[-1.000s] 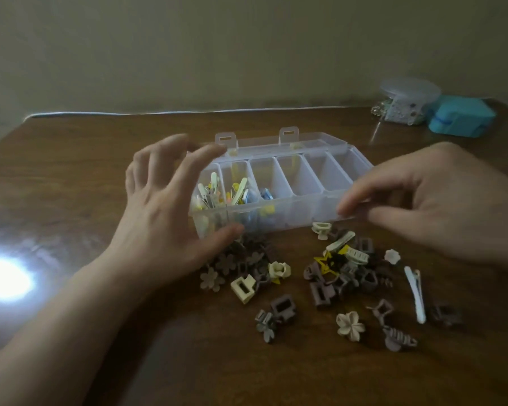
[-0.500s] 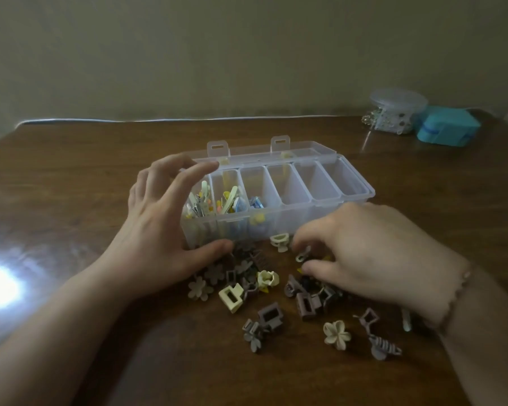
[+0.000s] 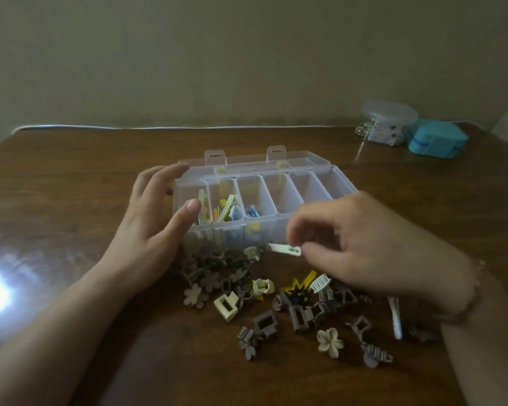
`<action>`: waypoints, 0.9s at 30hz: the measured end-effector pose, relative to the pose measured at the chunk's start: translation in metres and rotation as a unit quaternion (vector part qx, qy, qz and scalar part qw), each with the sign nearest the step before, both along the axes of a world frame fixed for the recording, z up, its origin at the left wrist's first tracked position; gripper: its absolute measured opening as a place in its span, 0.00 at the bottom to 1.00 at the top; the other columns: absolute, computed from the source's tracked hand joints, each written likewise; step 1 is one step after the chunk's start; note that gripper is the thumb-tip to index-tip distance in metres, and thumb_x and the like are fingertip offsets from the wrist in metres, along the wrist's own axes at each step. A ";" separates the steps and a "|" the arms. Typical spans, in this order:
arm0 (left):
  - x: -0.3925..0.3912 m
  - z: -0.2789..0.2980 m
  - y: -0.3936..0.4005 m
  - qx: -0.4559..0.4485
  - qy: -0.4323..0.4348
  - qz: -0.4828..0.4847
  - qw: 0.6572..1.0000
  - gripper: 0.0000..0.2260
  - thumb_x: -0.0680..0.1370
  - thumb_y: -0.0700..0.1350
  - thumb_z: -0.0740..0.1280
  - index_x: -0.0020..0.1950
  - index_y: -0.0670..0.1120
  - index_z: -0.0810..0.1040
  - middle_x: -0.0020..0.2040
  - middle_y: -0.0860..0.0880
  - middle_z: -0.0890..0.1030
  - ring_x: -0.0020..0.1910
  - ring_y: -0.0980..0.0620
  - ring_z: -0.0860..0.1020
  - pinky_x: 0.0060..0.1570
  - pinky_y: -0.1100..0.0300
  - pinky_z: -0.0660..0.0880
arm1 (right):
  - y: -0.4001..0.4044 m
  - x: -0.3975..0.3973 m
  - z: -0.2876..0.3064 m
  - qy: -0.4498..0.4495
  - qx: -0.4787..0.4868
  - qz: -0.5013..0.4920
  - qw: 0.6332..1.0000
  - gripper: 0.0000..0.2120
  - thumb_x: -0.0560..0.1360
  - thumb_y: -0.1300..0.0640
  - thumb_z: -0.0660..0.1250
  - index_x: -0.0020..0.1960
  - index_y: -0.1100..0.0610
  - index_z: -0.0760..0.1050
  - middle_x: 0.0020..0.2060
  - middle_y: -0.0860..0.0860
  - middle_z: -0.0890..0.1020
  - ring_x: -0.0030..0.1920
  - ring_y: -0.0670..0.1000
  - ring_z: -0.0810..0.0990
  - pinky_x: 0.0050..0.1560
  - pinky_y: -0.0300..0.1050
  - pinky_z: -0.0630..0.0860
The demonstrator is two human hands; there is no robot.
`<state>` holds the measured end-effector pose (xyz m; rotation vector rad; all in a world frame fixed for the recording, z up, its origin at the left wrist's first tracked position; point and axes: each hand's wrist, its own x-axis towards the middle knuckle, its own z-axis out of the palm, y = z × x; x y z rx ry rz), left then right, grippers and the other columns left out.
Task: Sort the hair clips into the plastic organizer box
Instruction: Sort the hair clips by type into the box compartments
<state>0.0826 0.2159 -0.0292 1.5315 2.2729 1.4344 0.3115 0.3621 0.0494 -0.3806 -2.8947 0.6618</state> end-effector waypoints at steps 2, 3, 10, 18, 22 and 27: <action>-0.001 -0.001 0.001 0.002 -0.021 -0.007 1.000 0.29 0.75 0.66 0.57 0.74 0.55 0.66 0.69 0.56 0.67 0.67 0.56 0.70 0.65 0.52 0.70 | 0.005 0.002 0.004 0.110 -0.109 -0.003 0.988 0.08 0.73 0.62 0.68 0.44 0.49 0.79 0.37 0.43 0.81 0.35 0.40 0.78 0.32 0.29 0.72; 0.000 -0.001 0.001 0.003 -0.028 -0.010 1.000 0.29 0.75 0.66 0.58 0.73 0.56 0.66 0.69 0.57 0.67 0.67 0.55 0.70 0.66 0.48 0.71 | 0.006 0.001 0.003 0.169 -0.139 -0.012 0.976 0.08 0.72 0.63 0.68 0.43 0.51 0.79 0.37 0.45 0.82 0.36 0.41 0.79 0.33 0.28 0.72; 0.001 0.001 0.001 -0.004 -0.032 -0.032 0.999 0.31 0.73 0.66 0.60 0.74 0.56 0.66 0.70 0.58 0.67 0.70 0.56 0.69 0.68 0.48 0.69 | 0.009 -0.030 -0.033 0.236 0.105 -0.132 0.957 0.06 0.74 0.57 0.69 0.47 0.48 0.82 0.39 0.42 0.83 0.40 0.41 0.77 0.37 0.43 0.78; 0.001 0.002 0.002 -0.018 -0.031 -0.040 0.999 0.32 0.73 0.67 0.61 0.74 0.55 0.65 0.71 0.58 0.66 0.70 0.58 0.67 0.68 0.54 0.66 | 0.017 -0.018 -0.023 0.099 0.137 -0.035 0.985 0.17 0.76 0.43 0.59 0.63 0.41 0.75 0.52 0.39 0.76 0.57 0.45 0.69 0.55 0.43 0.64; 0.001 0.004 0.002 -0.018 -0.054 -0.054 0.997 0.33 0.71 0.66 0.64 0.74 0.57 0.66 0.71 0.59 0.68 0.69 0.57 0.70 0.66 0.46 0.71 | 0.026 0.030 0.022 0.251 0.013 -0.097 0.963 0.12 0.74 0.49 0.67 0.57 0.42 0.78 0.47 0.42 0.81 0.45 0.48 0.79 0.43 0.41 0.78; -0.001 0.004 0.001 -0.007 -0.101 -0.068 0.992 0.33 0.69 0.66 0.68 0.72 0.61 0.66 0.69 0.54 0.73 0.65 0.53 0.76 0.61 0.43 0.77 | 0.018 0.089 0.018 0.014 0.105 -0.156 0.982 0.20 0.65 0.24 0.57 0.54 0.28 0.72 0.50 0.34 0.78 0.45 0.40 0.78 0.38 0.46 0.77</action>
